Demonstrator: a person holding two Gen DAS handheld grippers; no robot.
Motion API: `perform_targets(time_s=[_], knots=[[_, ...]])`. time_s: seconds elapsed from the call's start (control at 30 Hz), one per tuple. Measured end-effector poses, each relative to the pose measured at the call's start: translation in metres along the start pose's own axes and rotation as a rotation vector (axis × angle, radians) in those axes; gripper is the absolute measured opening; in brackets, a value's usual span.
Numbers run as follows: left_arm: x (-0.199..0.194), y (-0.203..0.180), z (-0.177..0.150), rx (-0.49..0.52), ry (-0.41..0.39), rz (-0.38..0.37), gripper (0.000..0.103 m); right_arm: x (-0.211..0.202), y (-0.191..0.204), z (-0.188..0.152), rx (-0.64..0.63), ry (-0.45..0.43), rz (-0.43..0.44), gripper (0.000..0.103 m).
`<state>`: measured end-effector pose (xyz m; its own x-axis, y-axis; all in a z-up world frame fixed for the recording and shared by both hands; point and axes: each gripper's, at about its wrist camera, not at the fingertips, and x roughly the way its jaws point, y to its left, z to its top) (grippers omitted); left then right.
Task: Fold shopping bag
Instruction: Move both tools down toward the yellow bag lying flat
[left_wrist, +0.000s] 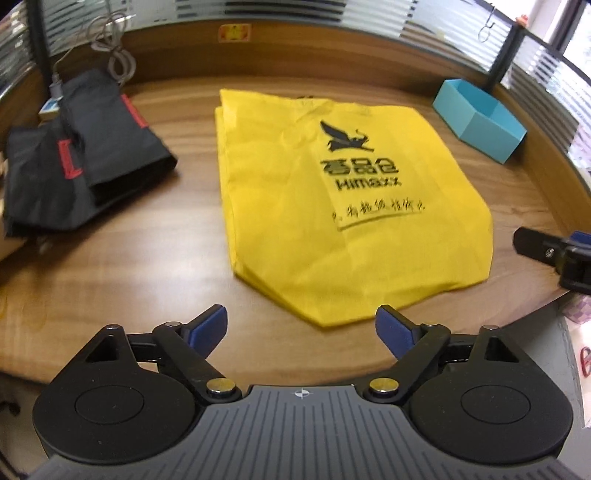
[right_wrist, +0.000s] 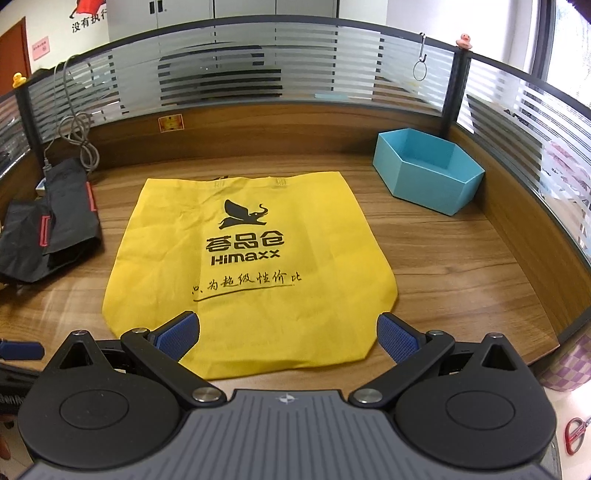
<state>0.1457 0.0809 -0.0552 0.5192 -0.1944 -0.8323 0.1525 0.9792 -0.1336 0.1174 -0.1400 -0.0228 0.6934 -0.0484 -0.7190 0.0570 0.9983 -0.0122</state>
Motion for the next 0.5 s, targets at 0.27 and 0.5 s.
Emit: perform_targets(time_s=[0.27, 0.5], knots=[[0.036, -0.015, 0.051, 0.068, -0.065, -0.002, 0.086, 0.052, -0.027, 0.027, 0.024, 0.022, 0.011, 0.103], [0.092, -0.052, 0.090, 0.178, -0.067, 0.042, 0.075, 0.121, -0.096, 0.041, 0.064, 0.057, 0.045, 0.100]])
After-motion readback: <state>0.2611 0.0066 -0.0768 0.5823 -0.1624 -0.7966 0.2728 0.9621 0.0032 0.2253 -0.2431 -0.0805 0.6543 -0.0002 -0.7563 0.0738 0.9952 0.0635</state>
